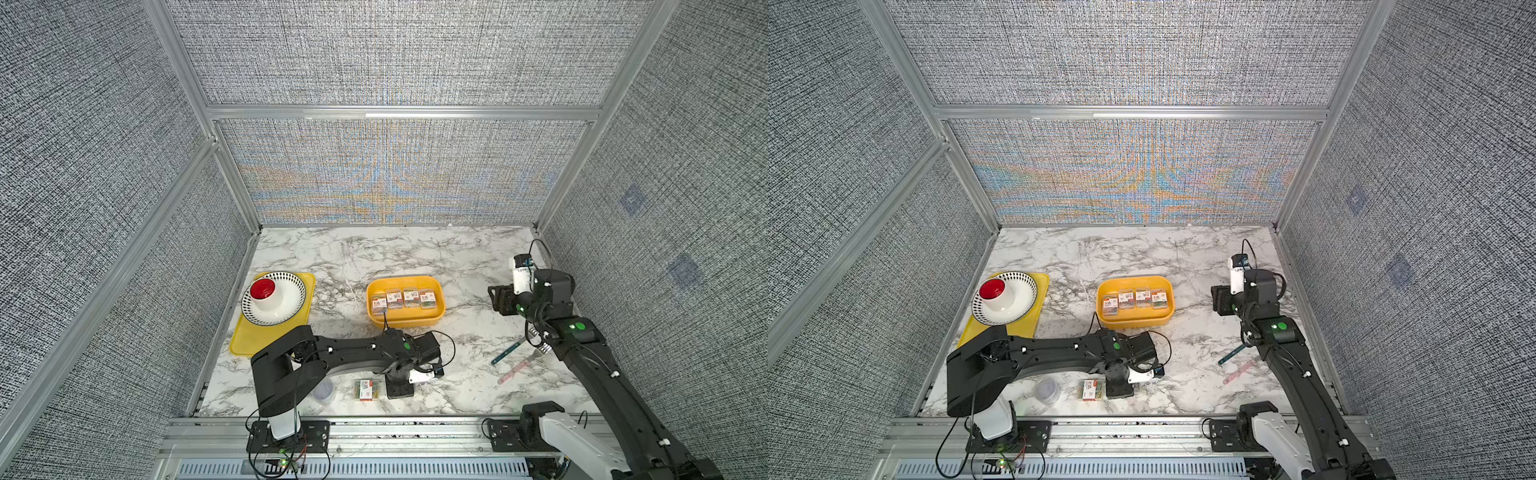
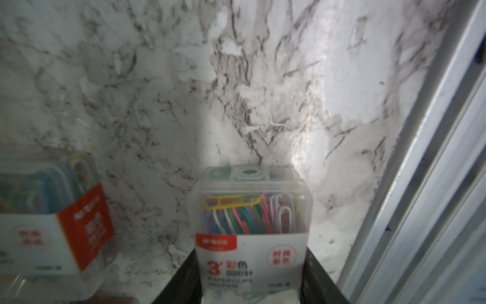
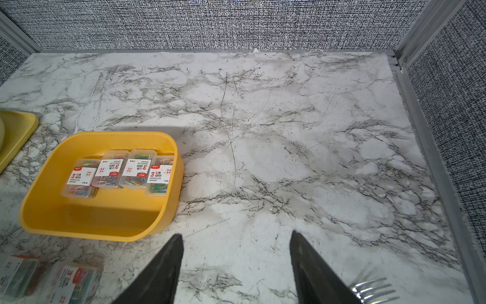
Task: Take the paper clips out of the storage box
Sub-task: Place the boxed paper clips at the center of the board.
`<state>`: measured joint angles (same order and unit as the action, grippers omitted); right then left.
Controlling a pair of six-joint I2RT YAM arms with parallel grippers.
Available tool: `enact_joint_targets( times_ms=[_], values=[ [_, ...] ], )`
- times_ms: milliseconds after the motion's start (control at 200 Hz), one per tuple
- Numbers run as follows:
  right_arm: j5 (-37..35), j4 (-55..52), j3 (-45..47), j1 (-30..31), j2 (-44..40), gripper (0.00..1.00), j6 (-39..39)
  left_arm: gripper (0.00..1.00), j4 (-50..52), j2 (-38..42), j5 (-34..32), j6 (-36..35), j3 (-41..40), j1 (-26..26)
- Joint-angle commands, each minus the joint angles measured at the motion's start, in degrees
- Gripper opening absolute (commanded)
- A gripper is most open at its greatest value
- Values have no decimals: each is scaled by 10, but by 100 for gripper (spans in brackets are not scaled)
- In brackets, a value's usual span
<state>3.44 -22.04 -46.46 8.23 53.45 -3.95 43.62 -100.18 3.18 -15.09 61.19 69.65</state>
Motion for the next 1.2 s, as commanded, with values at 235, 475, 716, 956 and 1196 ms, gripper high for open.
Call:
enact_joint_targets(
  times_ms=[235,475,716,956,1196],
  values=[
    [-1,12,1,0,3,67,2,52,4,-5,-12,-18,-9,8],
    [-1,12,1,0,1,67,2,53,4,-3,-12,-21,-10,11],
    [-2,11,1,1,0,67,2,59,4,-2,-22,-24,-14,14],
    [-3,10,1,0,-2,67,1,64,-1,4,-30,-24,-17,16],
    [-2,8,1,0,-5,67,0,69,-8,15,-32,-26,-20,16]
  ],
)
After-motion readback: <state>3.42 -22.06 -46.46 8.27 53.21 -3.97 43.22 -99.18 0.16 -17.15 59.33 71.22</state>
